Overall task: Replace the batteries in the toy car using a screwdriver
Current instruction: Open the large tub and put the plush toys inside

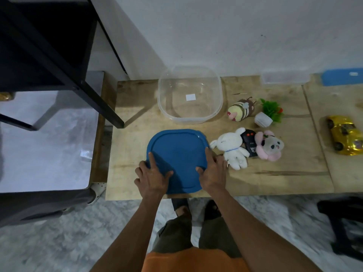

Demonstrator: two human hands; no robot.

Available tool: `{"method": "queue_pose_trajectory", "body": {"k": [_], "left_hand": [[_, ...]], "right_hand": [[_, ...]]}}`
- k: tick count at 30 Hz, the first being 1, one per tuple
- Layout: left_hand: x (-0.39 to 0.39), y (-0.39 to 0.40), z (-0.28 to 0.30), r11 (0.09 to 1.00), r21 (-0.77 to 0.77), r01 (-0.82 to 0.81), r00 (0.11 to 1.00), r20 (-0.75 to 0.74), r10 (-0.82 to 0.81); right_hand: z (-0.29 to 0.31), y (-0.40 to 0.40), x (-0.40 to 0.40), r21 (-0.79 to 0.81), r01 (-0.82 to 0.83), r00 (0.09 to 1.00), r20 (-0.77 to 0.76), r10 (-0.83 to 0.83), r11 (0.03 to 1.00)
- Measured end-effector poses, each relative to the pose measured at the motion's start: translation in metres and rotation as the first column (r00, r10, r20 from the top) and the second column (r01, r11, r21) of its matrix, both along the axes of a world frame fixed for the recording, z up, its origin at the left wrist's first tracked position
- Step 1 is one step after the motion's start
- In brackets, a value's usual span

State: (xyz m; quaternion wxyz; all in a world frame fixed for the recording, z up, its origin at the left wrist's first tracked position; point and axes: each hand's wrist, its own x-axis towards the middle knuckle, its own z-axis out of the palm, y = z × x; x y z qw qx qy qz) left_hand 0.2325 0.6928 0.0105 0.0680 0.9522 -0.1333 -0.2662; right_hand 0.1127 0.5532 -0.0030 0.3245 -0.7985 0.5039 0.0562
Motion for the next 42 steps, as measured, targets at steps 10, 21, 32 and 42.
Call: {"method": "queue_pose_trajectory", "body": {"k": [10,21,32,42], "left_hand": [[0.0,0.005,0.006,1.0,0.006,-0.021,1.0,-0.001,0.021],[-0.046,-0.077,0.029,0.936,-0.31,0.167,0.982,0.141,-0.129],[-0.112,-0.199,0.012,0.91,-0.391,0.139,0.987,-0.018,-0.158],[-0.116,-0.212,-0.004,0.915,-0.402,0.034,0.999,0.023,-0.027]], "right_hand": [[0.004,-0.012,-0.004,0.08,-0.108,0.993,0.05,0.104,0.991],[0.025,-0.094,-0.062,-0.362,0.309,0.888,0.442,-0.13,0.88],[-0.004,-0.166,-0.091,-0.246,-0.033,0.997,-0.073,0.016,0.969],[-0.021,-0.177,-0.086,-0.397,-0.114,0.989,-0.13,0.067,0.911]]}}
